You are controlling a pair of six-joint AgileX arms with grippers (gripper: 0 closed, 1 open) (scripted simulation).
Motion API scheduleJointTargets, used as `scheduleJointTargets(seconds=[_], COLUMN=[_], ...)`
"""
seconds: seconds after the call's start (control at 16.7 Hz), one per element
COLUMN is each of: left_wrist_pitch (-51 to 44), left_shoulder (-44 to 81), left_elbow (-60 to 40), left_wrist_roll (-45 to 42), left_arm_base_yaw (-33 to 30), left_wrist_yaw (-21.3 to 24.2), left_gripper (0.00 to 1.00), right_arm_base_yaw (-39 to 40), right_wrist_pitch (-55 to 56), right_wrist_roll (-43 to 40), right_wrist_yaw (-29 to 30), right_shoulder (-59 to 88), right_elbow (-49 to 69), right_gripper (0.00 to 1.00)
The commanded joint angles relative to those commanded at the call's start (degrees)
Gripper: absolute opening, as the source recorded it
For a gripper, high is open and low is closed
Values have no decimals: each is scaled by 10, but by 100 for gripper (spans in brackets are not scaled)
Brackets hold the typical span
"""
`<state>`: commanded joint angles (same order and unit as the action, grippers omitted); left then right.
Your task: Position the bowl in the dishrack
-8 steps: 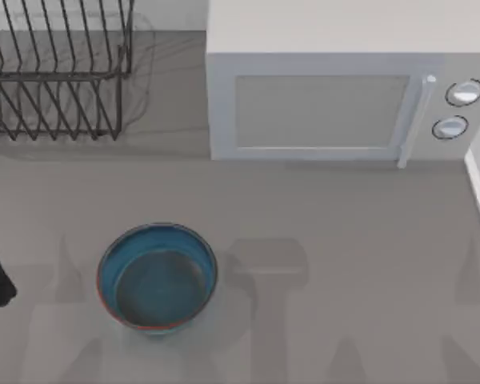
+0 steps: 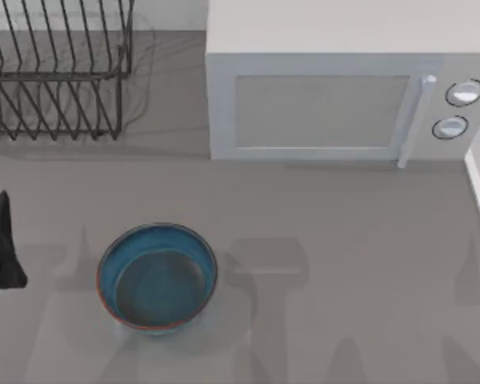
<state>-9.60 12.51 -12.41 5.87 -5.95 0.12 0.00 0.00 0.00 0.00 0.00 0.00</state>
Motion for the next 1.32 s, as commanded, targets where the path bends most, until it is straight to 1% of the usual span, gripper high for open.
scheduleJointTargets(seconds=[0.18,0.6,0.78,1.08,1.2,1.32], left_wrist_pitch=[-95,-359,-461,-580,-605,-617], left_shoulder=[144,576,729,912,955,973], left_elbow=[-124,-443,-565,-728,-769,-789], left_wrist_roll=[54,198,254,325,342,350], left_arm_base_yaw=[-55,-205,-264,-338,-355,-364], left_wrist_yaw=[-1,-2,-2,0,0,-1], left_gripper=[100,100,100,100,100,100], right_arm_base_yaw=[0,0,0,0,0,0], right_wrist_pitch=[0,0,0,0,0,0], right_wrist_roll=[0,0,0,0,0,0], right_wrist_yaw=[0,0,0,0,0,0], right_shoulder=[0,0,0,0,0,0], right_elbow=[0,0,0,0,0,0], right_gripper=[100,100,100,100,100,100])
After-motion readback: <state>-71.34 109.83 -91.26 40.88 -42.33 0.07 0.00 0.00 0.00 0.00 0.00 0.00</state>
